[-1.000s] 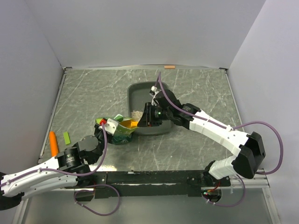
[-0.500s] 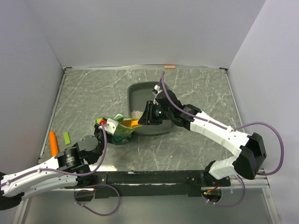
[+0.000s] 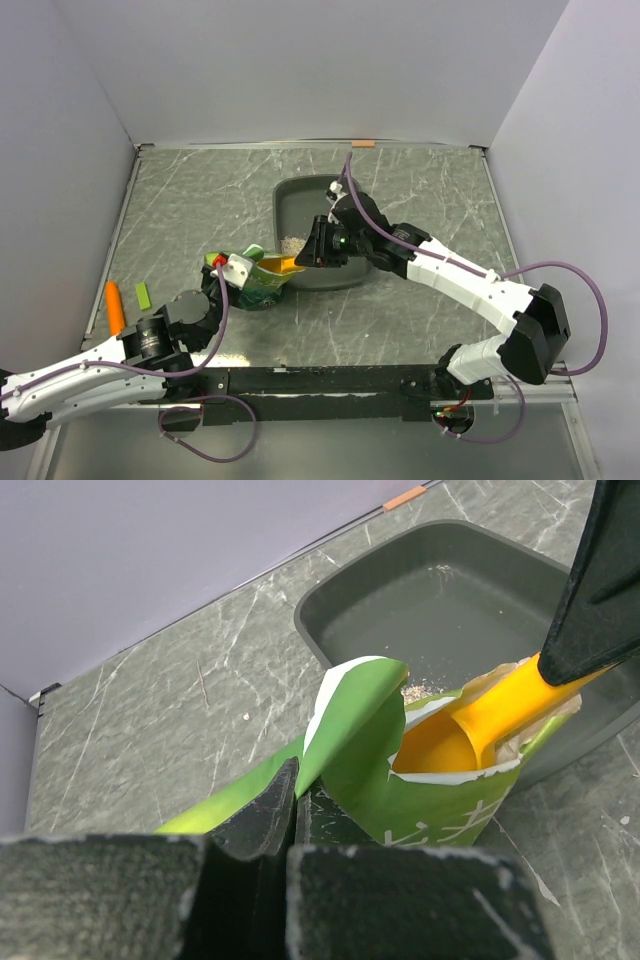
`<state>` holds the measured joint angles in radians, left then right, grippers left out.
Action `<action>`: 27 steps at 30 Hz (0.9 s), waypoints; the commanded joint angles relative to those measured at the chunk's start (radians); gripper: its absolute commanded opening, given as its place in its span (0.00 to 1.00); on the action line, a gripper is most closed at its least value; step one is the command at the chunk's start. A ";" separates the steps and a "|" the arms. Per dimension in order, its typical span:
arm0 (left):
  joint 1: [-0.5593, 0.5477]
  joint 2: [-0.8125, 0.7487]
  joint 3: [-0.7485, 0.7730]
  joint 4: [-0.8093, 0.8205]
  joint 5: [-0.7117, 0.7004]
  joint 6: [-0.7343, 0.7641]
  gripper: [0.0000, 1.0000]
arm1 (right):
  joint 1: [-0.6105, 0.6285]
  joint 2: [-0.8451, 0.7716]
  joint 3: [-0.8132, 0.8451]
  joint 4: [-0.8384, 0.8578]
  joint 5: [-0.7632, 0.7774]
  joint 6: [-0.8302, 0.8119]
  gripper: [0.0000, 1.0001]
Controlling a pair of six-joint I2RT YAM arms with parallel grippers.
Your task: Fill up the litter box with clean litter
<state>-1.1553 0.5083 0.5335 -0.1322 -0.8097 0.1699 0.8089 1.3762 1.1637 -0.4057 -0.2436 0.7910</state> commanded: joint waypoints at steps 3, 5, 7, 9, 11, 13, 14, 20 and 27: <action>0.005 0.001 0.036 -0.036 -0.033 -0.016 0.01 | -0.013 0.012 0.105 -0.108 0.064 -0.102 0.00; 0.005 0.010 0.042 -0.046 -0.025 -0.024 0.01 | -0.013 0.041 0.131 -0.145 0.072 -0.133 0.00; 0.005 0.018 0.046 -0.052 -0.022 -0.029 0.01 | -0.004 0.085 0.189 -0.198 0.081 -0.159 0.00; 0.005 0.019 0.048 -0.050 -0.022 -0.030 0.01 | 0.013 0.119 0.253 -0.237 0.087 -0.191 0.00; 0.005 0.027 0.046 -0.043 -0.014 -0.027 0.01 | 0.022 0.173 0.303 -0.278 0.087 -0.214 0.00; 0.005 0.035 0.045 -0.037 0.000 -0.029 0.01 | 0.030 0.213 0.326 -0.298 0.084 -0.222 0.00; 0.005 0.038 0.043 -0.035 0.006 -0.033 0.01 | 0.032 0.224 0.338 -0.301 0.083 -0.229 0.00; 0.005 0.070 0.040 -0.015 0.035 -0.036 0.01 | 0.030 0.297 0.379 -0.328 0.069 -0.253 0.00; 0.005 0.096 0.039 0.003 0.069 -0.044 0.01 | 0.032 0.343 0.324 -0.250 0.014 -0.237 0.00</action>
<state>-1.1534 0.5907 0.5465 -0.1390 -0.7753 0.1520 0.8444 1.6737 1.5230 -0.6338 -0.2756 0.5785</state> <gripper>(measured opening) 0.021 0.355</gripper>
